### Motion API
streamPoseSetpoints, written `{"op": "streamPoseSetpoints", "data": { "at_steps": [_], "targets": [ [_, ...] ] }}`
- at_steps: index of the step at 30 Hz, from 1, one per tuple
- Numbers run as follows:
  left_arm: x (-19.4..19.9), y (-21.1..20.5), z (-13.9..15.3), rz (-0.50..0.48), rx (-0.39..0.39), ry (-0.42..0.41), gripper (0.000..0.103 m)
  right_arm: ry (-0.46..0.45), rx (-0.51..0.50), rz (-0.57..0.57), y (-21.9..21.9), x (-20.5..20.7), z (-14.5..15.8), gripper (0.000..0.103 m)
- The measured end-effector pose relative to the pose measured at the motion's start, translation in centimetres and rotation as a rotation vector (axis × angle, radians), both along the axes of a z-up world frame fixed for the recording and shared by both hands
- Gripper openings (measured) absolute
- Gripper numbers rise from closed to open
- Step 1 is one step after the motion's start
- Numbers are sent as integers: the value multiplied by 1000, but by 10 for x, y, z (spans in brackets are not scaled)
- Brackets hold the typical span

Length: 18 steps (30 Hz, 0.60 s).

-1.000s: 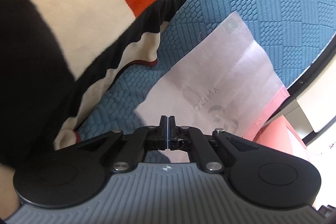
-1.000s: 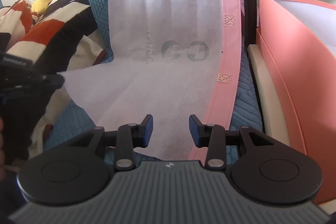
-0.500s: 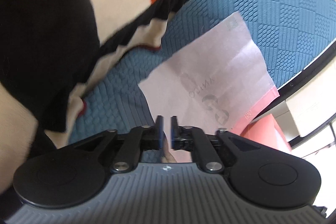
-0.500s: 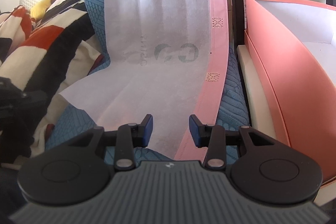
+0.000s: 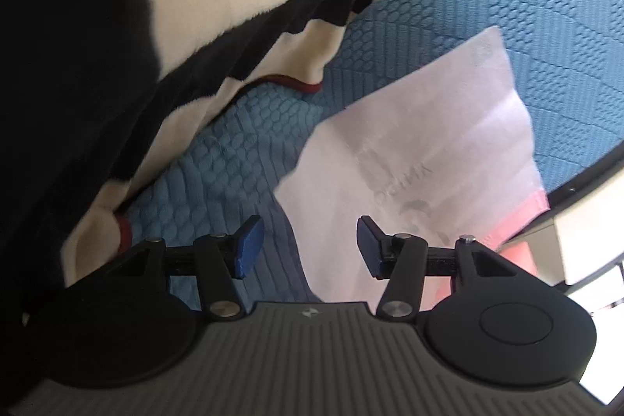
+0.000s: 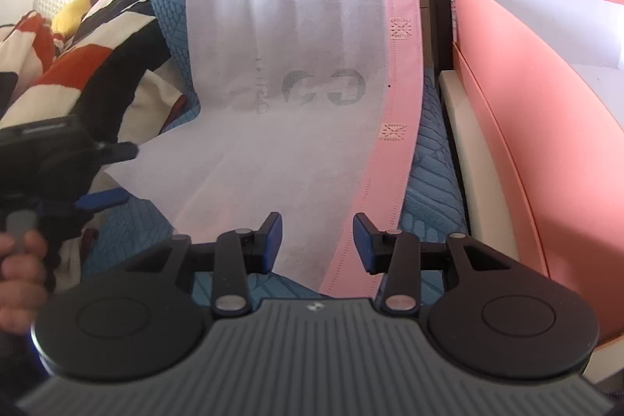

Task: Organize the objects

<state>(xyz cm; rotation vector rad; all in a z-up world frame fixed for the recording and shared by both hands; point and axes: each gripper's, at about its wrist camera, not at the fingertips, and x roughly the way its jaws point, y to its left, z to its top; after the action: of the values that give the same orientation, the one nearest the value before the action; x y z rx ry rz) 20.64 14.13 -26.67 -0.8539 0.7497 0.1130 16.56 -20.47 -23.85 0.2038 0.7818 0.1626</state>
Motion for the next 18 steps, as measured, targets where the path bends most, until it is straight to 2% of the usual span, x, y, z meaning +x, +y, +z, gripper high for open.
{"op": "streamPoseSetpoints", "data": {
  "at_steps": [1,3,4,6,8,12,15,18],
  "targets": [
    [4,1,0,2,15,-1,57,-2,-4,2,1,1,0,43],
    [15,0,-2,-4,35,8,44,-8,-15,4,3,3,-2,43],
    [19,-1,-4,-14,45,13,40,-11,-22,5,5,4,-3,43],
    [26,-3,-7,-25,61,25,17,-18,-36,9,8,4,-4,43],
    [29,-5,-9,-31,74,30,5,-23,-53,14,11,5,-5,43],
    [24,-8,0,-39,104,-9,0,-13,-76,15,15,8,-9,43],
    [13,-10,10,-47,155,-21,0,-9,-83,9,14,7,-9,43],
    [-2,-12,19,-50,162,-25,0,-12,-82,7,13,5,-8,43]
  ]
}}
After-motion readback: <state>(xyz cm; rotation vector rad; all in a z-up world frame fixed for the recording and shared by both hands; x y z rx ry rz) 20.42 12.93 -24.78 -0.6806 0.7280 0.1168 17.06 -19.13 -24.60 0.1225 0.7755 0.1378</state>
